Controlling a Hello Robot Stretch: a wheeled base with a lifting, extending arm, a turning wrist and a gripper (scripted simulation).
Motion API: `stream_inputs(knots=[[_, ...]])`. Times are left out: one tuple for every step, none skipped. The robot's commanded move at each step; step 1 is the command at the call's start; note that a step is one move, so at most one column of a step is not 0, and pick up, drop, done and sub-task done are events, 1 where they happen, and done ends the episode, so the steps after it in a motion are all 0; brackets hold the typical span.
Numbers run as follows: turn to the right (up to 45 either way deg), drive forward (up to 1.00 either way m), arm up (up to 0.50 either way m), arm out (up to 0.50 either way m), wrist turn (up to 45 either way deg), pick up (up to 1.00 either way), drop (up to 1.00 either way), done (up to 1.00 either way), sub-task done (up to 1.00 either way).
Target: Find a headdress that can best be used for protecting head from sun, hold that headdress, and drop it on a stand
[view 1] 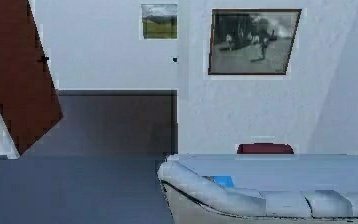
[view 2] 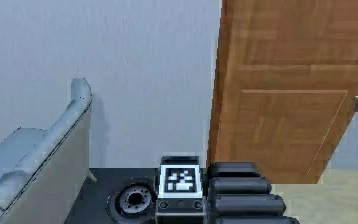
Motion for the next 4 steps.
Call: stream_inputs(knots=[[-45.0,0.00,0.00,0.00,0.0,0.00,0.00,0.00,0.00],[-6.0,0.00,0.00,0.00,0.0,0.00,0.00,0.00,0.00],[-3.0,0.00,0.00,0.00,0.0,0.00,0.00,0.00,0.00],[-45.0,0.00,0.00,0.00,0.0,0.00,0.00,0.00,0.00]])
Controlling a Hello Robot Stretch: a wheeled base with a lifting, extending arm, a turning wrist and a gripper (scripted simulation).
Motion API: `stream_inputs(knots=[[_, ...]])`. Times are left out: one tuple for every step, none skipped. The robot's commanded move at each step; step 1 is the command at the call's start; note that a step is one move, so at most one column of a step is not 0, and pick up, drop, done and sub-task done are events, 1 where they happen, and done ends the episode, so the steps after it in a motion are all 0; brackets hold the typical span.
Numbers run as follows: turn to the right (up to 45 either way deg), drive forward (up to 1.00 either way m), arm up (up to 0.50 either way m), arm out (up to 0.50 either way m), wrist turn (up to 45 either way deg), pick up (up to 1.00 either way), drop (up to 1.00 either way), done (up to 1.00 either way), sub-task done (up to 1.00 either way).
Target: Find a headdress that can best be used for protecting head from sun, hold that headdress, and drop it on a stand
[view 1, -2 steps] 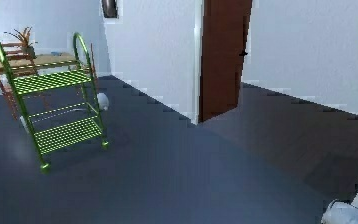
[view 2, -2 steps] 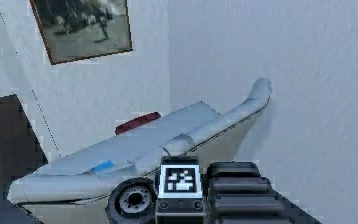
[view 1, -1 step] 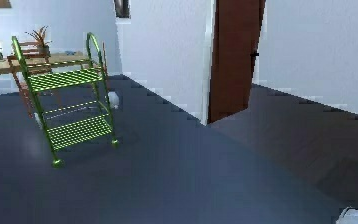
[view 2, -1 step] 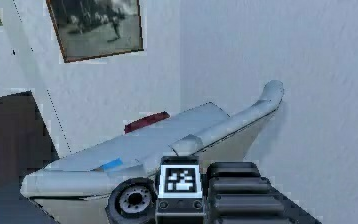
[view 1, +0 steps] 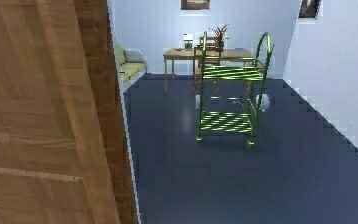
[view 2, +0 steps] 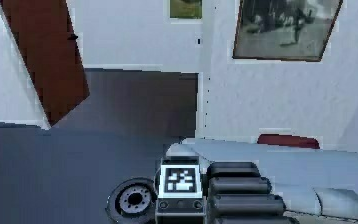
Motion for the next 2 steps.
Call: stream_inputs(knots=[[-36.0,0.00,0.00,0.00,0.0,0.00,0.00,0.00,0.00],[0.0,0.20,0.00,0.00,0.0,0.00,0.00,0.00,0.00]])
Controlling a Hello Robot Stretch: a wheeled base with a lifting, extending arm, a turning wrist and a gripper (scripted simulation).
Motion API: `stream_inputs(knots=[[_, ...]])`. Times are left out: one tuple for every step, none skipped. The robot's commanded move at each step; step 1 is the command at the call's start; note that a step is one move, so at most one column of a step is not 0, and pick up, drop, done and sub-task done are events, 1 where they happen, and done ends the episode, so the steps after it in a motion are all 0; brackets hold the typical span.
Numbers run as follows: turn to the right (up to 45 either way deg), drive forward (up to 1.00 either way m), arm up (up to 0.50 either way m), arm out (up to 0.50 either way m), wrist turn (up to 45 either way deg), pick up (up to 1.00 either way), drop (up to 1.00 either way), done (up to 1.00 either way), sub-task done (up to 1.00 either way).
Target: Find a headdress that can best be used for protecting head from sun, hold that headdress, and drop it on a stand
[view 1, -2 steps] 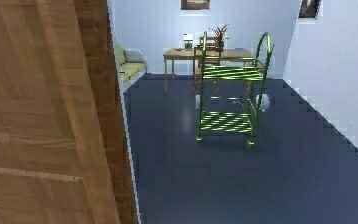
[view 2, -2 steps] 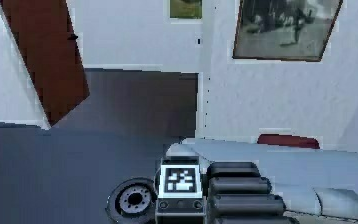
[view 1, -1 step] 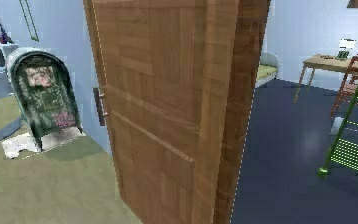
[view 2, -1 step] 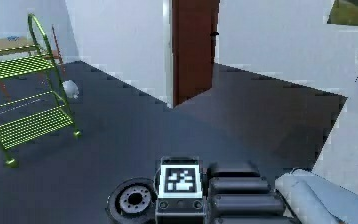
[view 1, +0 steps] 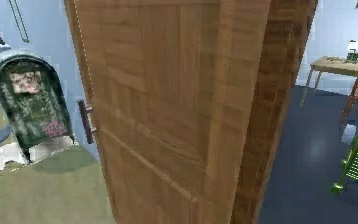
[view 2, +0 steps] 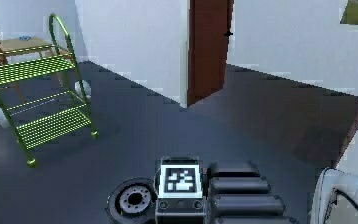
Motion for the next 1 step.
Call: stream_inputs(knots=[[45.0,0.00,0.00,0.00,0.0,0.00,0.00,0.00,0.00]])
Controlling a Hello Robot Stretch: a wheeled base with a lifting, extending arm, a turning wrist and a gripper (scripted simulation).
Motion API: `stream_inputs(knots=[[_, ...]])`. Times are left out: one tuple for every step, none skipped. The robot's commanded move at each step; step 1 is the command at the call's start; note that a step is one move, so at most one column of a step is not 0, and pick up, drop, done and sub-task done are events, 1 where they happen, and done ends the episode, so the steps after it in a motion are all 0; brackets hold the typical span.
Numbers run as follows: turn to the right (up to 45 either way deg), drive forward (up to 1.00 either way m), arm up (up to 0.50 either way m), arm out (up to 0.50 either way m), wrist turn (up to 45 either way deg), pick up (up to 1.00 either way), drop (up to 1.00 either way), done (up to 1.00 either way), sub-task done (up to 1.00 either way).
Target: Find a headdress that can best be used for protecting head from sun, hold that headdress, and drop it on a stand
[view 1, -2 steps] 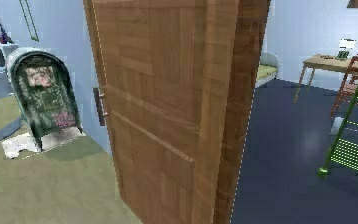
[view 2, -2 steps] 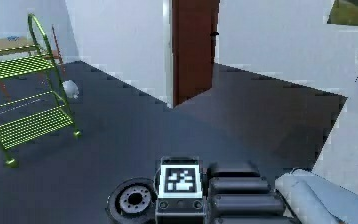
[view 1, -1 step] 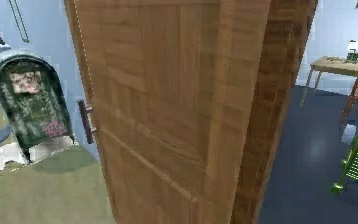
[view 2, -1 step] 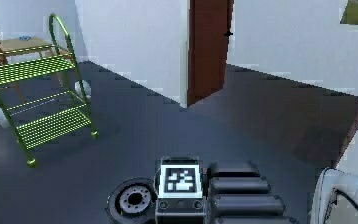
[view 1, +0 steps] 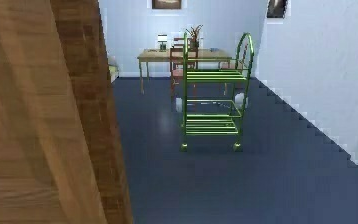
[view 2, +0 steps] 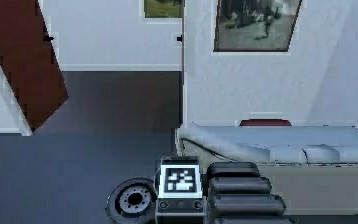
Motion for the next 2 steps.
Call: stream_inputs(knots=[[45.0,0.00,0.00,0.00,0.0,0.00,0.00,0.00,0.00],[3.0,0.00,0.00,0.00,0.0,0.00,0.00,0.00,0.00]])
